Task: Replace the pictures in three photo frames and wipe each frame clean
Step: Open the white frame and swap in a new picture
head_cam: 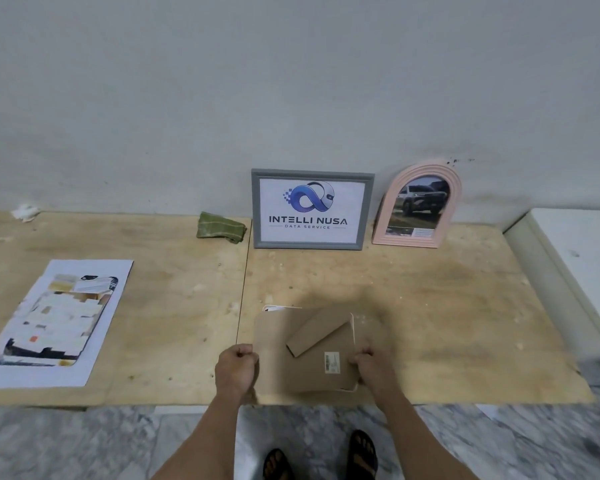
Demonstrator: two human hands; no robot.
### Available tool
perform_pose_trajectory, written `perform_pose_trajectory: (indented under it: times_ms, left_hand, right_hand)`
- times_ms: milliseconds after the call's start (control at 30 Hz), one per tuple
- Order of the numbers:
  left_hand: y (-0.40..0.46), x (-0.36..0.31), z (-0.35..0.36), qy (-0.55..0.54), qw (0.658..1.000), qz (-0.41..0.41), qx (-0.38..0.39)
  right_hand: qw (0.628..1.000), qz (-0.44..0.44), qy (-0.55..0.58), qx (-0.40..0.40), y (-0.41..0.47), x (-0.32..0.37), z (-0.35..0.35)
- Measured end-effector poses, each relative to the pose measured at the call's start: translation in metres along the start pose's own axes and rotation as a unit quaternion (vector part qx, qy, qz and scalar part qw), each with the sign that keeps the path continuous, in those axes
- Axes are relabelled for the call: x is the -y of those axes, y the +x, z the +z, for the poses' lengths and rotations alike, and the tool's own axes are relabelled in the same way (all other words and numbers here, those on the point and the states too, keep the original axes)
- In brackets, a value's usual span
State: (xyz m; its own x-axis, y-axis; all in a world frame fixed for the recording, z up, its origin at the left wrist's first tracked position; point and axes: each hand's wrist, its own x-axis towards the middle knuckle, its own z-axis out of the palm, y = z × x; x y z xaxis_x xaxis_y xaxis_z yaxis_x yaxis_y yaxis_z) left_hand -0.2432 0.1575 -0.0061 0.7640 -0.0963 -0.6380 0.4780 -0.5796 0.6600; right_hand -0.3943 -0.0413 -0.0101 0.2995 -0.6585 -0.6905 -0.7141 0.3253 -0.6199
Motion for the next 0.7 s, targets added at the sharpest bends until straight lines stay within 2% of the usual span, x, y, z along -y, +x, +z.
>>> perform_pose_trajectory:
  times_ms: [367, 567, 700]
  left_hand:
    - [0.008, -0.018, 0.004, 0.029, 0.998, 0.048, -0.007]
    - [0.013, -0.017, 0.008, 0.095, 0.993, 0.062, 0.021]
    - [0.015, -0.014, 0.011, 0.142, 0.987, 0.072, 0.028]
  right_hand:
    - [0.999, 0.001, -0.013, -0.033, -0.003, -0.008, 0.004]
    - [0.995, 0.0, -0.069, -0.075, 0.002, -0.005, 0.006]
    - [0.987, -0.034, -0.129, -0.088, 0.004, -0.005, 0.011]
